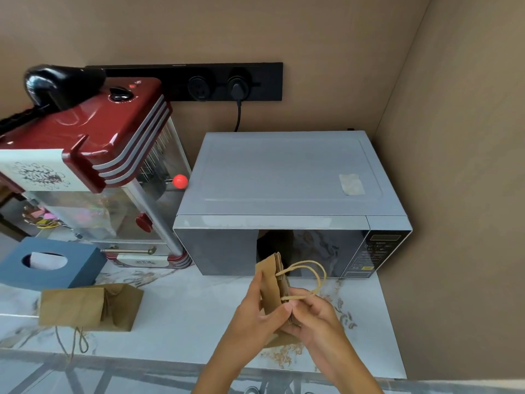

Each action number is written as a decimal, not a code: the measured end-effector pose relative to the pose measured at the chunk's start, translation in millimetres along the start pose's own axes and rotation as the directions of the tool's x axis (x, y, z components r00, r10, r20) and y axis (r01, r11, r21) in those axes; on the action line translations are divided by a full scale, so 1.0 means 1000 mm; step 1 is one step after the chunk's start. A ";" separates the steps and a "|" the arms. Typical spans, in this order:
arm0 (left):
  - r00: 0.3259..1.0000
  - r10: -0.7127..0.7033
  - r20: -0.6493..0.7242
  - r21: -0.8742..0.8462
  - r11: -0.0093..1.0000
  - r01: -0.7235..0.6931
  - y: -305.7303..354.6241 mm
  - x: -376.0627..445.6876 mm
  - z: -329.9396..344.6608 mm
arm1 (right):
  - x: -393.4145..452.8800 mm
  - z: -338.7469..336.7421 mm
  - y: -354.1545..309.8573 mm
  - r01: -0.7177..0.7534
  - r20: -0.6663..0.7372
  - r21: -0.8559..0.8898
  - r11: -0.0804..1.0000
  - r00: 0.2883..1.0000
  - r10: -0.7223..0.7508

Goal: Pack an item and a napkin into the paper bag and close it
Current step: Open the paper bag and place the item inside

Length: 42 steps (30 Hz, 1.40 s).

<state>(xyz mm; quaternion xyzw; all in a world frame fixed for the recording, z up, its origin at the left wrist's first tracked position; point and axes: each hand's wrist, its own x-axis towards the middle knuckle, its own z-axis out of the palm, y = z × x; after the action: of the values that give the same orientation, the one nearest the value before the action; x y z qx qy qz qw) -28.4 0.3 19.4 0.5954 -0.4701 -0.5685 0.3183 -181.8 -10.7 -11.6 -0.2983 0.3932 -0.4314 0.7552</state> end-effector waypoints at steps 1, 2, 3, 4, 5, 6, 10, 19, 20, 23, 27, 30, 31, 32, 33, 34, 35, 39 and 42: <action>1.000 -0.003 0.025 -0.010 1.000 0.003 0.002 -0.001 -0.002 | 0.000 0.000 0.000 -0.002 0.004 -0.007 1.000 1.000 0.002; 0.999 -0.012 0.048 -0.037 0.999 0.013 0.003 -0.002 -0.005 | 0.001 0.000 0.000 0.000 0.009 -0.016 1.000 1.000 0.000; 0.998 -0.035 0.055 -0.062 0.997 0.038 0.002 -0.001 -0.007 | 0.001 0.000 0.001 0.000 0.009 -0.024 1.000 1.000 0.000; 0.997 -0.067 0.034 -0.072 0.995 0.069 0.001 0.000 -0.009 | 0.002 0.001 0.001 -0.002 -0.003 -0.034 0.999 1.000 0.002; 0.995 -0.099 -0.015 -0.074 0.992 0.098 0.001 0.001 -0.011 | 0.003 0.002 0.001 0.001 -0.033 -0.055 0.998 0.999 -0.002; 0.990 -0.114 -0.082 -0.040 0.993 0.111 0.001 0.004 -0.012 | 0.003 0.004 0.001 0.011 -0.080 -0.099 0.995 0.997 -0.019; 0.969 -0.114 -0.218 0.195 0.968 0.158 0.006 0.008 -0.021 | 0.003 0.011 -0.003 0.083 -0.167 -0.381 0.921 0.973 -0.157; 0.952 -0.127 -0.278 0.576 0.771 0.271 0.034 0.020 -0.051 | -0.023 0.013 -0.039 0.031 0.004 -0.993 0.112 0.972 -0.237; 0.952 -0.097 -0.290 0.605 0.752 0.261 0.038 0.022 -0.051 | -0.025 0.014 -0.043 0.052 0.057 -0.998 -0.026 0.976 -0.210; 0.936 0.017 -0.352 0.646 0.727 0.230 0.042 0.028 -0.047 | -0.027 0.014 -0.057 0.105 0.135 -0.970 -0.217 0.982 -0.128; 0.903 0.159 -0.400 0.548 0.831 0.096 0.032 0.030 -0.036 | -0.025 0.013 -0.072 0.143 0.147 -0.965 -0.221 0.989 -0.001; 0.898 0.252 -0.361 0.403 0.910 -0.093 0.026 0.027 -0.034 | -0.020 0.009 -0.080 0.140 0.122 -0.979 -0.150 0.985 0.125; 0.896 0.278 -0.346 0.392 0.911 -0.132 0.026 0.025 -0.036 | -0.019 0.007 -0.083 0.092 0.075 -0.991 -0.096 0.984 0.164; 0.900 0.293 -0.324 0.399 0.904 -0.151 0.026 0.024 -0.038 | -0.019 0.005 -0.084 0.058 0.052 -0.998 -0.025 0.981 0.185; 0.909 0.294 -0.295 0.434 0.889 -0.147 0.026 0.023 -0.039 | -0.019 0.004 -0.085 0.068 0.071 -0.997 0.019 0.982 0.176; 0.920 0.289 -0.265 0.477 0.868 -0.136 0.025 0.023 -0.039 | -0.018 0.005 -0.085 0.109 0.110 -0.994 0.016 0.986 0.125; 0.933 0.267 -0.243 0.523 0.846 -0.106 0.025 0.021 -0.038 | -0.018 0.008 -0.086 0.125 0.124 -0.992 -0.001 0.990 0.072; 0.944 0.118 -0.307 0.628 0.770 0.108 0.034 0.014 -0.025 | -0.013 0.021 -0.081 0.007 0.008 -1.000 -0.007 0.996 -0.094; 0.929 0.104 -0.356 0.674 0.717 0.178 0.039 0.006 -0.021 | -0.011 0.027 -0.074 -0.071 -0.058 -0.995 -0.070 0.985 -0.165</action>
<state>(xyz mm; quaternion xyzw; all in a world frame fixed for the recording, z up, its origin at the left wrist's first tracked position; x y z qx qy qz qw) -16.3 -22.9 56.2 0.7761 -0.5683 -0.2337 0.1416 -193.5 -31.0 63.9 -0.7327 0.6319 -0.0550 0.2467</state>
